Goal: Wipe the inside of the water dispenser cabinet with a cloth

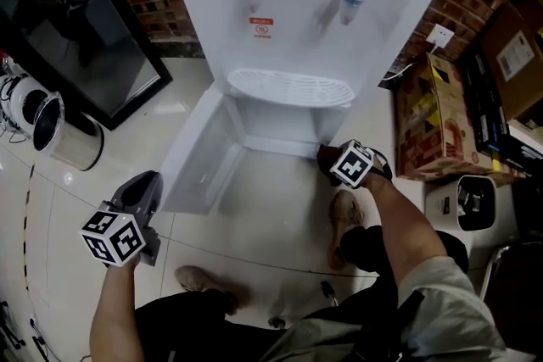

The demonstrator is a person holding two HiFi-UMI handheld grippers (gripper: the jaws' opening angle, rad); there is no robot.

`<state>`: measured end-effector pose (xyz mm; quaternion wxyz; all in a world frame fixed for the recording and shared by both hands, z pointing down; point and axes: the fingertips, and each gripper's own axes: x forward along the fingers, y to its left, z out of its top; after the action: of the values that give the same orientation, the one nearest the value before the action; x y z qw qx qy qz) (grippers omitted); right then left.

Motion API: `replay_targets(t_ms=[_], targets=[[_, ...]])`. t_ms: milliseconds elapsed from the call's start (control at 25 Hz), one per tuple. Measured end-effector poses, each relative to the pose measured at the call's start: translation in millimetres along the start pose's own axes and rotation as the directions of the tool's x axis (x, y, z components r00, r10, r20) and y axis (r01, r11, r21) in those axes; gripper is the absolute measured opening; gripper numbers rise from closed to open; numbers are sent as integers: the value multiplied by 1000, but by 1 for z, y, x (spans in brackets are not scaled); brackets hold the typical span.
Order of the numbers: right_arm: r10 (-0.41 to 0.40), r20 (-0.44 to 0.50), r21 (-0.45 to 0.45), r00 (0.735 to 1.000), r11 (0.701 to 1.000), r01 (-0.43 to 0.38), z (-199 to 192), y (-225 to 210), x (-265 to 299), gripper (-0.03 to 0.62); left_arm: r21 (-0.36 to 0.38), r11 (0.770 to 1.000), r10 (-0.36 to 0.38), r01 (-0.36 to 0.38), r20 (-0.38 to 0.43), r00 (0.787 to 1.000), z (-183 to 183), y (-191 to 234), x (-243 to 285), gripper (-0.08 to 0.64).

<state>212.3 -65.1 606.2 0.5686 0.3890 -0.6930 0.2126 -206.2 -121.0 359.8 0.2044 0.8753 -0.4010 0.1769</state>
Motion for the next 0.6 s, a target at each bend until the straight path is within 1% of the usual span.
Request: replay_targets(t_ms=[40,120,160,200,240,320,440,520,600], targets=[[26,-50,-71,998,997,-29,-12,0,-17,98,2,1000,-1,1,-4,1000,-2,-4,0,20],[64,-131,-191,989,978,-88,-28,-2,-55,97,3,1000,-13,13,-11,1000,-5,-12,0,20],[63,-145,-233,987,968,-97,-30,-6,-76,97,7,1000,-26,26,-16,1000,-6,-17,1,20],[65,-126,-254,990,962,-95,-26,-8,-96,97,11,999,-41,42,-24,999,-7,-22,2,20],[67,-79,-255,995,963,-86,-18,-9,-117,97,13,998,-60,61,-33,998,-7,-28,3,20],[62,45,-201,997,978,-52,1,-11,-157,98,10,994,-106,107,-53,993,-10,-42,5,22],[51,206,-76,977,996,-35,22,-5,-202,98,24,983,-182,185,-88,979,-14,-71,10,48],[44,272,-48,961,998,-32,31,3,-221,98,54,973,-217,224,-107,970,-15,-92,16,58],[40,309,-64,950,998,-22,36,11,-232,98,86,966,-231,243,-130,964,-16,-111,23,65]])
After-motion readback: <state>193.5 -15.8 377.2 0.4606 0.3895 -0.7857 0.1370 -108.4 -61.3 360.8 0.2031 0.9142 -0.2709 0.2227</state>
